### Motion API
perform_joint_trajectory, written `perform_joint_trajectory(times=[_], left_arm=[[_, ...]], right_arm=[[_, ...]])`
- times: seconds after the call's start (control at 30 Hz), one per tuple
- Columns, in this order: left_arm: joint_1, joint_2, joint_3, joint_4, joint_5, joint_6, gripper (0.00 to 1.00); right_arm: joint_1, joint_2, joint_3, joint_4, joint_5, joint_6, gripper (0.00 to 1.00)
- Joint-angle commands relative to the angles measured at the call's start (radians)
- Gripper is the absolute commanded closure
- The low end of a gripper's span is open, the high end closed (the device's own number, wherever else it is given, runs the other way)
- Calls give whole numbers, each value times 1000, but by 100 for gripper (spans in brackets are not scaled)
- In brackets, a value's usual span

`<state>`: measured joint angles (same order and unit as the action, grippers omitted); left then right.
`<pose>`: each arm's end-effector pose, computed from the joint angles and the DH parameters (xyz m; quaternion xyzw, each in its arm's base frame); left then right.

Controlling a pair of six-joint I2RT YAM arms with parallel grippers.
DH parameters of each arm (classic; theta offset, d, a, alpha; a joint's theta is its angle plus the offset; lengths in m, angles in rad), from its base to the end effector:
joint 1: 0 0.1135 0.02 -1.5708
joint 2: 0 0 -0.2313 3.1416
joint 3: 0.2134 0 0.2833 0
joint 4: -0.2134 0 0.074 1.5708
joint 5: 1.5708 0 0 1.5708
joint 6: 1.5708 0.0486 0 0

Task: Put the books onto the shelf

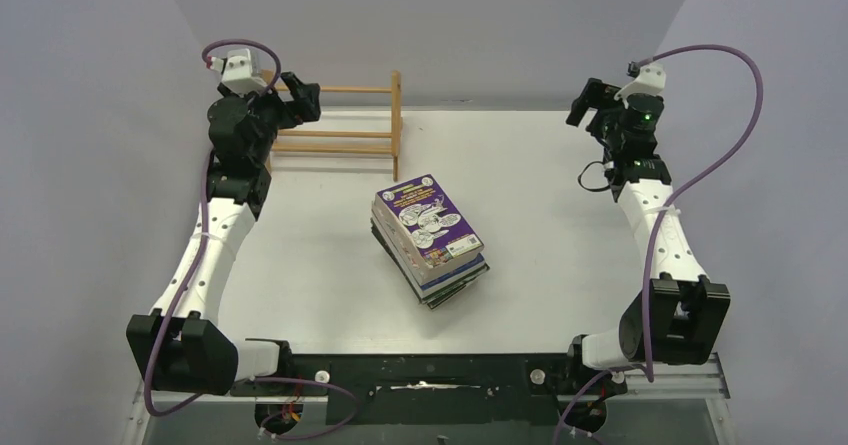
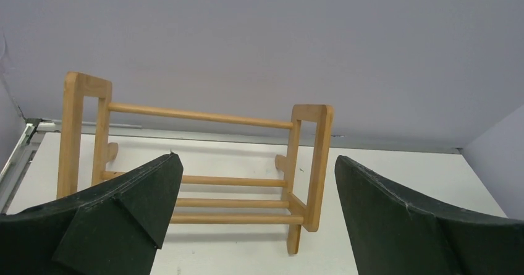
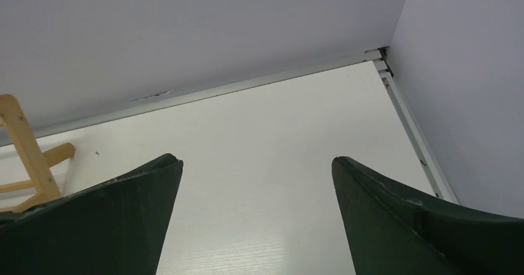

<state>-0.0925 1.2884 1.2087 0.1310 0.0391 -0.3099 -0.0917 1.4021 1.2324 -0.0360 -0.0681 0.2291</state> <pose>0.3570 -0.0350 0.3797 -0.0606 0.6861 -0.1581 0.7076 0.3828 -0.0319 0.3289 0.1027 0.7690 0.0696 0.6271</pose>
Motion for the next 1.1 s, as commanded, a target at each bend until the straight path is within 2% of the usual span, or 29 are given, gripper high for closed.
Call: perform_joint_trajectory(times=[0.0, 0.13, 0.23, 0.43, 0.6, 0.7, 0.93, 1.0, 1.07], left_arm=[[-4, -29, 12, 82, 55, 4, 2], [-4, -70, -64, 211, 130, 35, 2], [-1, -76, -83, 264, 136, 0, 2], [-3, -7, -40, 324, 196, -70, 2], [-26, 178, 178, 99, 106, -122, 3], [-57, 308, 298, 8, 72, -136, 14], [-195, 637, 689, -314, -15, -115, 24], [-218, 703, 770, -380, -32, -125, 30], [-242, 745, 822, -426, -60, -127, 31]], right_arm=[[-6, 15, 76, 18, -70, 61, 2], [-8, 45, 113, -2, -137, 83, 2], [-14, 68, 142, -19, -190, 95, 2], [-25, 68, 154, -28, -257, 126, 2], [-24, 58, 163, -76, -214, 100, 2], [-19, 51, 163, -101, -196, 89, 2], [-11, 33, 131, -123, -177, 82, 2], [-10, 28, 125, -125, -172, 77, 2], [-8, 29, 123, -133, -171, 72, 2]])
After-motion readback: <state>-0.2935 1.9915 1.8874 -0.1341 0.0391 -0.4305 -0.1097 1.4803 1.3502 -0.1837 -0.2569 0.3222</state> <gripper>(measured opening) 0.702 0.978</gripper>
